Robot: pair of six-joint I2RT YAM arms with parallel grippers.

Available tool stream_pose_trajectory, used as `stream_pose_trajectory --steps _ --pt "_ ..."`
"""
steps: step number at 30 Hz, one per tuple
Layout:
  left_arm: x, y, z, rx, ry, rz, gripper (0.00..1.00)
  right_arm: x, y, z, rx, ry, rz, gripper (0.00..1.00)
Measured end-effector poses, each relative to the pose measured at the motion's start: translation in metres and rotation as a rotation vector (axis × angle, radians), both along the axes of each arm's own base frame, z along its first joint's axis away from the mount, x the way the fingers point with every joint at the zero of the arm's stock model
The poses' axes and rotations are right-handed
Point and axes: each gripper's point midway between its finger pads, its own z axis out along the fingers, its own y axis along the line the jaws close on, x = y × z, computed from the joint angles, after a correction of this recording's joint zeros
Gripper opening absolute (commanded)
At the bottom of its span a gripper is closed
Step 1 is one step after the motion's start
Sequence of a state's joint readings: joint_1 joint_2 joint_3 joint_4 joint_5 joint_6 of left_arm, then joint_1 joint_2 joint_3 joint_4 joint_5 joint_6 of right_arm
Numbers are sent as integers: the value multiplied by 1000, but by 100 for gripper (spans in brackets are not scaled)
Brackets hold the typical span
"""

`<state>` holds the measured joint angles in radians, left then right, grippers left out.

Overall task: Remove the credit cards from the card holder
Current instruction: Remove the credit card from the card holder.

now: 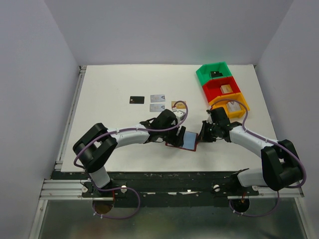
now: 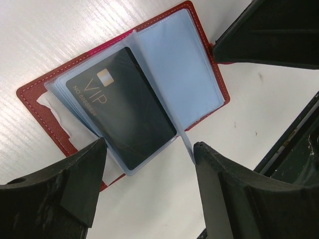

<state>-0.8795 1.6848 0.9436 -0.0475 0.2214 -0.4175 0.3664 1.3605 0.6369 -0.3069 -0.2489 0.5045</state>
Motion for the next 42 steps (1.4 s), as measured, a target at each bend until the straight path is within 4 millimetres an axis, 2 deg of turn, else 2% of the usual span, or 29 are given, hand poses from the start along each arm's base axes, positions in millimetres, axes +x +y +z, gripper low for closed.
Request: stream_pose_trajectory --steps 6,14,24,26,31,34,38,42 --pt "1 -1 1 3 -7 -8 78 0 0 0 0 0 0 0" --pt "-5 -17 10 2 -38 -68 78 0 0 0 0 0 0 0" --pt "-4 -12 6 27 -40 -56 78 0 0 0 0 0 0 1" --pt "-2 -9 4 42 -40 -35 78 0 0 0 0 0 -1 6" --pt "8 8 -6 84 -34 59 78 -1 -2 3 -7 -5 -10 32" --pt "11 25 -13 113 -27 127 78 -2 -6 5 -20 -8 -18 43" --pt "17 40 -11 126 -43 195 78 -3 -9 14 -30 -34 -26 46" --pt "22 46 5 95 -75 240 77 4 -7 43 4 -127 -30 40"
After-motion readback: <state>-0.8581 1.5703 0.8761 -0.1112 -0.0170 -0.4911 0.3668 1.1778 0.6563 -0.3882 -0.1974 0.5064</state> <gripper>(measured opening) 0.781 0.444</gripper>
